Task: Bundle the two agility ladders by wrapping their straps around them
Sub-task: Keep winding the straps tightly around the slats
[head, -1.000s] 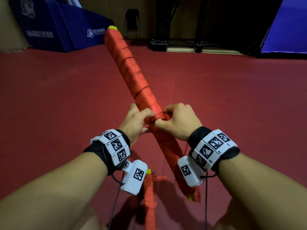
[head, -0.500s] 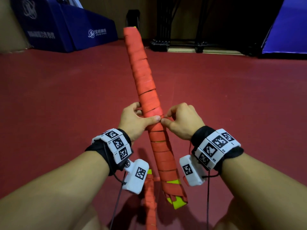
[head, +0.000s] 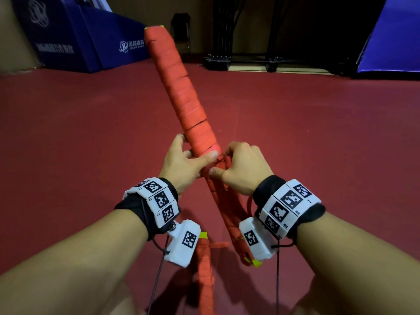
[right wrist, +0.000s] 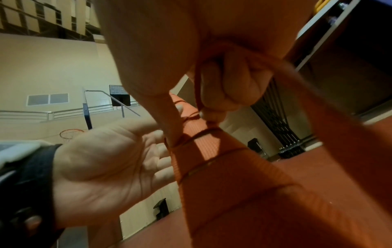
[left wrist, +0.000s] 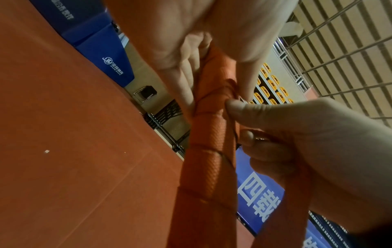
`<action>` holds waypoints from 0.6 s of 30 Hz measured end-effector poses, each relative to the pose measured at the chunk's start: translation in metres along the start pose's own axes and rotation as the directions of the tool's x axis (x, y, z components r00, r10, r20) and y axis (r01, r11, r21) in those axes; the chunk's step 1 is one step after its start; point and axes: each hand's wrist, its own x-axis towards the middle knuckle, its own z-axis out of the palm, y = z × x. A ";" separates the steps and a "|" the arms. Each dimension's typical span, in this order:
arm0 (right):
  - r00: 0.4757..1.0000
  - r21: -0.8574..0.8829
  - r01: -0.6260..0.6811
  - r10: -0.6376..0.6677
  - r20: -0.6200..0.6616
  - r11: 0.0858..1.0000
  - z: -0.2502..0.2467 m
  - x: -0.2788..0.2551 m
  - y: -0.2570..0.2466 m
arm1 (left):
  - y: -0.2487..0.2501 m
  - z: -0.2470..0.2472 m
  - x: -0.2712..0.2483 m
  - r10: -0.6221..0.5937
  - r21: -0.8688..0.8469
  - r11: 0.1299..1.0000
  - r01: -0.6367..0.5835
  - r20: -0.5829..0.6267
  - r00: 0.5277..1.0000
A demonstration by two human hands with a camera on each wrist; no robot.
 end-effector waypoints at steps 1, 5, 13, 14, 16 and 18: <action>1.000 -0.010 -0.014 0.014 -0.003 1.000 0.001 0.001 0.001 | 0.000 0.001 0.000 -0.018 -0.016 1.000 0.018 0.015 1.000; 0.999 -0.009 -0.043 0.042 -0.017 0.999 0.003 0.005 0.004 | -0.003 0.001 0.004 -0.026 -0.018 0.999 0.027 0.044 0.999; 0.996 -0.080 0.017 -0.010 0.092 0.997 0.002 0.005 0.011 | -0.007 -0.003 0.002 0.067 -0.006 0.998 -0.067 0.147 0.987; 0.996 -0.079 0.017 -0.010 0.092 0.997 0.003 0.005 0.012 | -0.008 -0.002 0.003 0.072 -0.010 0.997 -0.071 0.157 0.985; 0.996 -0.056 0.015 -0.010 0.088 0.998 0.002 0.005 0.013 | -0.007 0.000 0.003 0.080 -0.050 0.996 -0.072 0.177 0.981; 0.996 -0.033 0.031 -0.028 0.085 0.999 -0.001 0.006 0.013 | -0.005 0.000 0.003 0.075 -0.096 0.994 -0.057 0.193 0.978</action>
